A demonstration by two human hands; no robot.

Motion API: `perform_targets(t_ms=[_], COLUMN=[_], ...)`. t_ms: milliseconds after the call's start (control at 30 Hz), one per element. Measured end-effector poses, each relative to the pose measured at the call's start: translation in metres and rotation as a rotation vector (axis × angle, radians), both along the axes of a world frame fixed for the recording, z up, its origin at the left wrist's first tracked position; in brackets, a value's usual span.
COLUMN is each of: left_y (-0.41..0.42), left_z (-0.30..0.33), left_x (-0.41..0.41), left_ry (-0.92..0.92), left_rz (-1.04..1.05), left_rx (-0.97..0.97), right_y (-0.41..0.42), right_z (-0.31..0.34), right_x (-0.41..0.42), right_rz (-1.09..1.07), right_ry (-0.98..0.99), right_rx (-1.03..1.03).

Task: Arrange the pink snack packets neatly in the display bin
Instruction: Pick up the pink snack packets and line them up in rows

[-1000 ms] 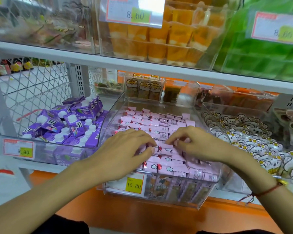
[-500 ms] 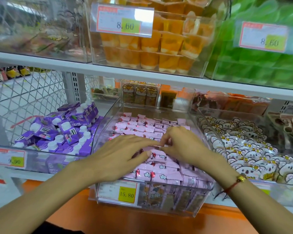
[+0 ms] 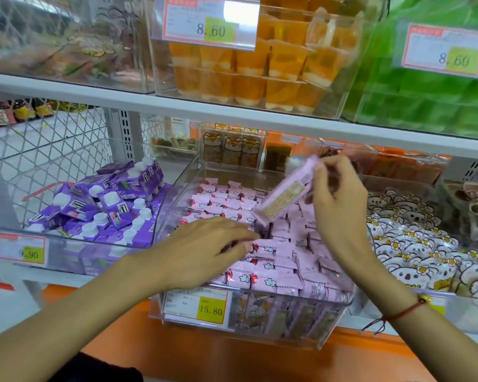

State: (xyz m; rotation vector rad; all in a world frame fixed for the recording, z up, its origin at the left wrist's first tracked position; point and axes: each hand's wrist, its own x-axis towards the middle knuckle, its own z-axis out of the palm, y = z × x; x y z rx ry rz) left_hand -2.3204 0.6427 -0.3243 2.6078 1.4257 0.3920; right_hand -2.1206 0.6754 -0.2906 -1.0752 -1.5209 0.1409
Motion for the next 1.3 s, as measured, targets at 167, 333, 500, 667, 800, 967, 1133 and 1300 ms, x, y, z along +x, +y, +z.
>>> perform_targets(t_ms=[167, 333, 500, 667, 800, 967, 1133, 1300], left_y=[-0.008, -0.016, -0.017, -0.010, -0.009, -0.004, 0.006, 0.009], left_z=[0.003, 0.013, 0.017, 0.015, 0.012, 0.006, -0.003, -0.008], left_x=[-0.001, 0.007, 0.007, 0.008, 0.011, 0.010, 0.000, -0.003], left_ry=[-0.370, -0.503, -0.838, -0.934, -0.888, -0.761, -0.062, 0.025], left_rz=[0.161, 0.004, 0.117, 0.249, 0.236, 0.175, 0.113, 0.122], left_rx=[0.070, 0.311, 0.219, 0.158, 0.151, 0.107, 0.104, -0.013], right_y=[-0.007, -0.014, -0.018, -0.024, -0.022, -0.010, -0.002, -0.003], right_z=[0.002, 0.006, 0.008, 0.002, -0.007, -0.003, -0.007, -0.019], right_x=[0.005, -0.007, -0.007, 0.001, -0.007, 0.000, 0.003, -0.008], right_rz=[0.215, 0.340, 0.252, 0.340, 0.347, 0.320, 0.297, 0.285], right_ry=[0.519, 0.538, 0.283, -0.478, -0.615, -0.140, 0.141, -0.093], right_rx=[-0.512, -0.598, -0.601, -0.284, -0.139, -0.233, -0.381, -0.384])
